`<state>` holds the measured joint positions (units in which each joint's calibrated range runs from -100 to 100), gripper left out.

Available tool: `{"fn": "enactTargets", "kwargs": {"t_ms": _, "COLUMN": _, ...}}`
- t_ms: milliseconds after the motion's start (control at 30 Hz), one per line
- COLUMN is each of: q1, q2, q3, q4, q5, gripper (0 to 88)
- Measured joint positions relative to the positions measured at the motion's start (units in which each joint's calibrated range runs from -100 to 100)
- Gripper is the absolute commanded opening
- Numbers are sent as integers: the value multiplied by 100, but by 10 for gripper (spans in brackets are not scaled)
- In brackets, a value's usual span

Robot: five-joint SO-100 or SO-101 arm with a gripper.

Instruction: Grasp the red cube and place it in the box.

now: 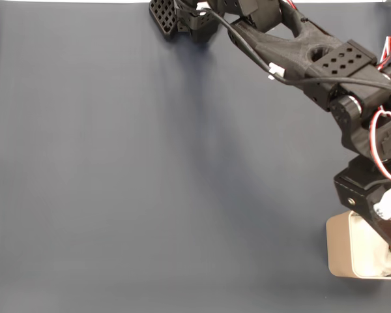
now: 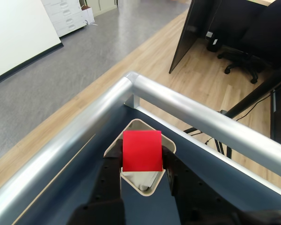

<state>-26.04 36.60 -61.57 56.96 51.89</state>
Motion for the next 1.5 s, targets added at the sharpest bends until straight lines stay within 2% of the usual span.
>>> {"fn": "enactTargets", "kwargs": {"t_ms": 233, "q1": -7, "q2": 96, "q3": 0, "q4": -88, "q5": 0, "gripper": 25}}
{"fn": "enactTargets", "kwargs": {"t_ms": 433, "q1": -7, "q2": 113, "q3": 0, "q4": -183, "q5": -103, "gripper": 186}}
{"fn": "enactTargets", "kwargs": {"t_ms": 700, "q1": -15, "q2": 113, "q3": 0, "q4": -255, "q5": -200, "gripper": 319}}
{"fn": "enactTargets", "kwargs": {"t_ms": 1500, "q1": -15, "q2": 113, "q3": 0, "q4": -263, "q5": -156, "gripper": 347}}
